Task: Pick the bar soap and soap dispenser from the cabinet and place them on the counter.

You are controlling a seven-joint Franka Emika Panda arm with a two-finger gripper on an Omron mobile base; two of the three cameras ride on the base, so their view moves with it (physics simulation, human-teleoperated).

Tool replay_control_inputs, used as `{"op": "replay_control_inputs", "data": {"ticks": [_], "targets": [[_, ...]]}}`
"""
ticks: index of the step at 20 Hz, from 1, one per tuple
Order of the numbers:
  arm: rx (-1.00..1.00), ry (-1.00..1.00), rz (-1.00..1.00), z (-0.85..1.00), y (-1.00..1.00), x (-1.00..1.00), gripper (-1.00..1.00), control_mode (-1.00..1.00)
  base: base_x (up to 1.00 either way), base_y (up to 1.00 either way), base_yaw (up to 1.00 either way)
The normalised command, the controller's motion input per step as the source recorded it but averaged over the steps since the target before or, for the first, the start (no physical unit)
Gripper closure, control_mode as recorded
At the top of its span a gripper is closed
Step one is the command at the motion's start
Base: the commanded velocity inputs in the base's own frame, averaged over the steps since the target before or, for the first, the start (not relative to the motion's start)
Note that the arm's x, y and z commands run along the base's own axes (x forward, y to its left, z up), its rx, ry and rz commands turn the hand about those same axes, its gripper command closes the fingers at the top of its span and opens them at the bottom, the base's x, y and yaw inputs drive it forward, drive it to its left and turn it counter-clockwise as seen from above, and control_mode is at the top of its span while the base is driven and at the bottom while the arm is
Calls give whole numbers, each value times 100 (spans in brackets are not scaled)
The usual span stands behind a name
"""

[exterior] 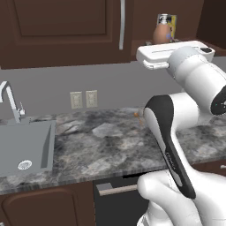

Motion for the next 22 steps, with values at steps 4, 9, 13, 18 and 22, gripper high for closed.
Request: {"op": "replay_control_inputs", "data": {"ticks": [4, 9, 13, 18, 22], "targets": [[0, -1, 1, 0, 0, 22, -100, -100, 0, 0, 0], [0, -5, 0, -1, 0, 20, -100, -100, 0, 0, 0], [0, -5, 0, -2, 0, 25, -100, -100, 0, 0, 0], [0, -2, 0, -3, 0, 31, -100, -100, 0, 0, 0], [0, 0, 0, 0, 0, 36, -100, -100, 0, 0, 0]]}}
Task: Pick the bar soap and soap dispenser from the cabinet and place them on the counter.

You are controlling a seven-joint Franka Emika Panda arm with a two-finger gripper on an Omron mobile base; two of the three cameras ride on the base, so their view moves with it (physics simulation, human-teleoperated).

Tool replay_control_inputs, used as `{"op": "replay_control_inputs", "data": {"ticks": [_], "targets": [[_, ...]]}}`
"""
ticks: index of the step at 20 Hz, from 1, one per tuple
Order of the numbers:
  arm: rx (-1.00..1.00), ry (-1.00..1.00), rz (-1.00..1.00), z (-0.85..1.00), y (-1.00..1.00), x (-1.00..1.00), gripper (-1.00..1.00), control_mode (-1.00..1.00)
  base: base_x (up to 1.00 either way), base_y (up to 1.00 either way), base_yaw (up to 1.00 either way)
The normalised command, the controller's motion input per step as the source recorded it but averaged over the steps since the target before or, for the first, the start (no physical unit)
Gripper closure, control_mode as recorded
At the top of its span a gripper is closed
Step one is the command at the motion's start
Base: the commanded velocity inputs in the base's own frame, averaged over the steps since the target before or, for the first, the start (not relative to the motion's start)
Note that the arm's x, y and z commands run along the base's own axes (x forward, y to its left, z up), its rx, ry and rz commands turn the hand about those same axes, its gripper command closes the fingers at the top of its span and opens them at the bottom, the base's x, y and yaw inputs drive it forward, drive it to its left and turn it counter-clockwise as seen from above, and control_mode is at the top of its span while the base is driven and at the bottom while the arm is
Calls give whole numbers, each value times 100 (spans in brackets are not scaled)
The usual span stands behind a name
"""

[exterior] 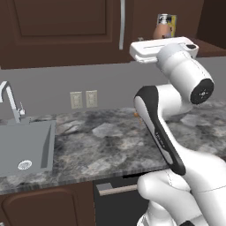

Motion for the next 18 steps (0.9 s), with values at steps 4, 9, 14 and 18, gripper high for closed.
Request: {"op": "replay_control_inputs", "data": {"ticks": [4, 9, 14, 18], "targets": [[0, 0, 0, 0, 3, 41, -100, -100, 0, 0, 0], [0, 0, 0, 0, 7, 41, -100, -100, 0, 0, 0], [0, 0, 0, 0, 11, 38, -100, -100, 0, 0, 0], [0, 0, 0, 0, 9, 44, -100, -100, 0, 0, 0]]}}
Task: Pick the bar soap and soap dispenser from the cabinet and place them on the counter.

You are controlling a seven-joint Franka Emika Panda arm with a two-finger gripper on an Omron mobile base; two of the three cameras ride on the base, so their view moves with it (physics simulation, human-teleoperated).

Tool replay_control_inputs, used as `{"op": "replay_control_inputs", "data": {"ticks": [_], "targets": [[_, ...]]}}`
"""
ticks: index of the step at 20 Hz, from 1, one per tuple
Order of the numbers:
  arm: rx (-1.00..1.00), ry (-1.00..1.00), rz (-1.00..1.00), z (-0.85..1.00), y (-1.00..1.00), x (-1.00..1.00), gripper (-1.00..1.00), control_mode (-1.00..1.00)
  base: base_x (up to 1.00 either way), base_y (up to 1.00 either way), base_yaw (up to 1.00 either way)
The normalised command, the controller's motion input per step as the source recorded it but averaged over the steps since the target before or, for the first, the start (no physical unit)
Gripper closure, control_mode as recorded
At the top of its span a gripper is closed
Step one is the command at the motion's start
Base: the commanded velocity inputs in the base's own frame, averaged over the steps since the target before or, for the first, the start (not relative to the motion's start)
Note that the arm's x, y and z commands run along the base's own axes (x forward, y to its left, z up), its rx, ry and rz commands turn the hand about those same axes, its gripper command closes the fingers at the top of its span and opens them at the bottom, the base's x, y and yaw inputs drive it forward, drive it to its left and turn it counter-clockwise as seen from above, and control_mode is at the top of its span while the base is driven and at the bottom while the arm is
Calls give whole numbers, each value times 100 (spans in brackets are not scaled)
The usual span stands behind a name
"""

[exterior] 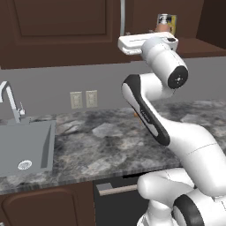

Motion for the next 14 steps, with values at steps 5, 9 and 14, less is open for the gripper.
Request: {"op": "replay_control_inputs", "data": {"ticks": [5, 9, 14], "targets": [[0, 0, 0, 0, 4, 46, -100, -100, 0, 0, 0], [0, 0, 0, 0, 11, 49, -100, -100, 0, 0, 0], [0, 0, 0, 0, 16, 50, -100, -100, 0, 0, 0]]}}
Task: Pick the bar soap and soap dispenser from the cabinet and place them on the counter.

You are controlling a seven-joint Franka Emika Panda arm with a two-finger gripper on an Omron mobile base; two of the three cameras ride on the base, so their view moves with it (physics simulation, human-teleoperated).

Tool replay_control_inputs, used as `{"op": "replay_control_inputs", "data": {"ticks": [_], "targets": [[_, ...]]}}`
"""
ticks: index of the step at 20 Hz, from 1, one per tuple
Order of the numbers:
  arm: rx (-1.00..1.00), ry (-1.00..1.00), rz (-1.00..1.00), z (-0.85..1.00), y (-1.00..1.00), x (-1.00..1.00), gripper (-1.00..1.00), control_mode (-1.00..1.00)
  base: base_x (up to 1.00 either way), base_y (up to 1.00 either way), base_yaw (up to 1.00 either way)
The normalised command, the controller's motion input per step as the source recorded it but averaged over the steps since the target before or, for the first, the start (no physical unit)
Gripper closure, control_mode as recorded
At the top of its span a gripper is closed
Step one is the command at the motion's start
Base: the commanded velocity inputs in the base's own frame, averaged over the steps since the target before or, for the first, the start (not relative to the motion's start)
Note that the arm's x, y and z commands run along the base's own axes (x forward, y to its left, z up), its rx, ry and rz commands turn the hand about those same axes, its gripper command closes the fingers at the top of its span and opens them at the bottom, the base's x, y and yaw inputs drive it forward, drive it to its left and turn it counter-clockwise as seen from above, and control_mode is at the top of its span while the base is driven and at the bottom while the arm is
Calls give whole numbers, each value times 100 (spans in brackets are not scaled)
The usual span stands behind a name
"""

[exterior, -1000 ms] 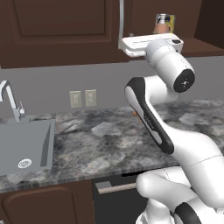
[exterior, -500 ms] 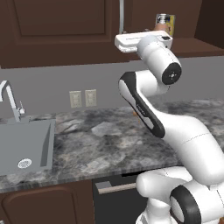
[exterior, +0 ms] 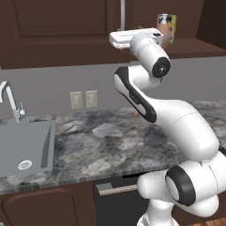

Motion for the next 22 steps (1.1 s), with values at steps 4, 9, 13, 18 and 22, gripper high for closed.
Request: {"op": "replay_control_inputs", "data": {"ticks": [4, 9, 13, 18, 22], "targets": [[0, 0, 0, 0, 10, 44, -100, -100, 0, 0, 0], [0, 0, 0, 0, 2, 44, -100, -100, 0, 0, 0], [0, 0, 0, 0, 5, 53, -100, -100, 0, 0, 0], [0, 0, 0, 0, 14, 55, -100, -100, 0, 0, 0], [0, 0, 0, 0, 21, 53, -100, -100, 0, 0, 0]]}}
